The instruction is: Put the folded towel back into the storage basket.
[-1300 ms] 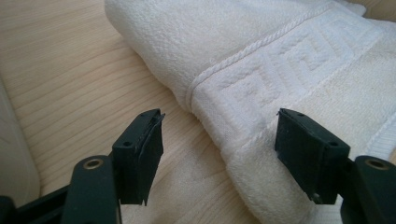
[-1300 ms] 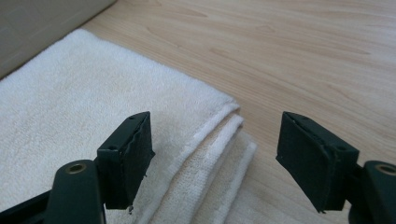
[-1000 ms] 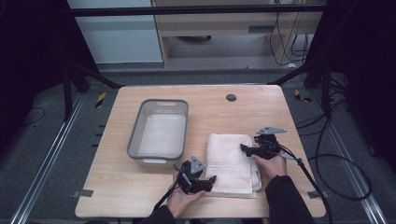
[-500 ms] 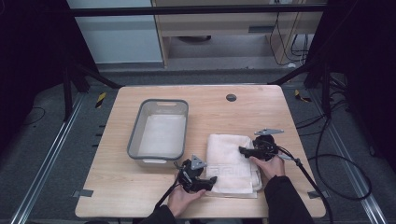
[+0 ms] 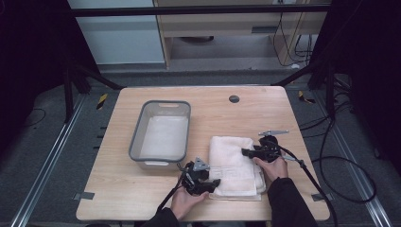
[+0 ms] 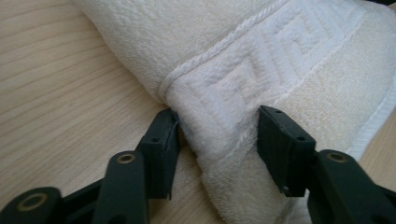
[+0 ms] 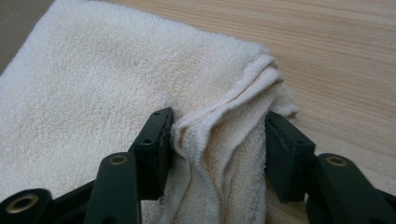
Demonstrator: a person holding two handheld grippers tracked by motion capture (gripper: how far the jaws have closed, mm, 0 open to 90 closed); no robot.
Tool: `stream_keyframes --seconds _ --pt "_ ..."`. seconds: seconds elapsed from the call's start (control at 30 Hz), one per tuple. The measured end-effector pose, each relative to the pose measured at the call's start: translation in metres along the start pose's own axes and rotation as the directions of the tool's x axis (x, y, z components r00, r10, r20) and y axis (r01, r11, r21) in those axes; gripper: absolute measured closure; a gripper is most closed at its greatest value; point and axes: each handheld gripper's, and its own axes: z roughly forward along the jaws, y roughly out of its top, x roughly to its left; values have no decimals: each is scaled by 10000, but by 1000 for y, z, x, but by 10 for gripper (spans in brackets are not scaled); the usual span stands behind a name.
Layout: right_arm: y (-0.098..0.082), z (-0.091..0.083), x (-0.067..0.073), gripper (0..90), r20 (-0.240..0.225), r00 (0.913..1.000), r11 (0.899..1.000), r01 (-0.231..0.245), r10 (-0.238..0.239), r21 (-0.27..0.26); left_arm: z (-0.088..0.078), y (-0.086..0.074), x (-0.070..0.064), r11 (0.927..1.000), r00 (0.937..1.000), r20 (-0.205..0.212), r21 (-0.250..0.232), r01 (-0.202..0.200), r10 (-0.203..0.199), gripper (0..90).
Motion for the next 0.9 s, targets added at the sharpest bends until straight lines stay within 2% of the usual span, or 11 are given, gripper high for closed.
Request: stream_keyframes --seconds 0.03,0.13,0.23,0.37,0.57,0.7,0.8,0.9 --pt "0 0 0 519 -117 9998 9999 -137 138 59 0 1 0 9999 9999 118 143 -22 20 528" --pt "1 0 0 548 -221 9996 9998 -178 180 102 0 3 -1 9998 9998 189 213 1 -5 558" --pt "1 -1 0 623 -384 9991 9998 -149 153 113 0 4 -2 9995 9997 256 322 46 -54 612" --pt "1 -3 1 669 -466 9989 9999 -107 108 27 -1 4 -2 9995 9994 309 264 163 -172 671" --pt "4 -9 4 694 -487 9988 9999 -79 73 -118 -3 4 0 9996 9981 545 134 268 -275 746" --pt "6 -14 7 697 -444 9990 9997 17 -28 -249 -6 3 0 9998 9981 588 -103 168 -162 760" --pt "8 -18 9 698 -456 9989 9993 51 -68 -368 -9 3 -1 9994 9974 675 -236 264 -248 764" --pt "10 -27 13 698 -555 9983 9977 137 -174 -662 -17 5 -2 9988 9973 721 -468 161 -127 765"
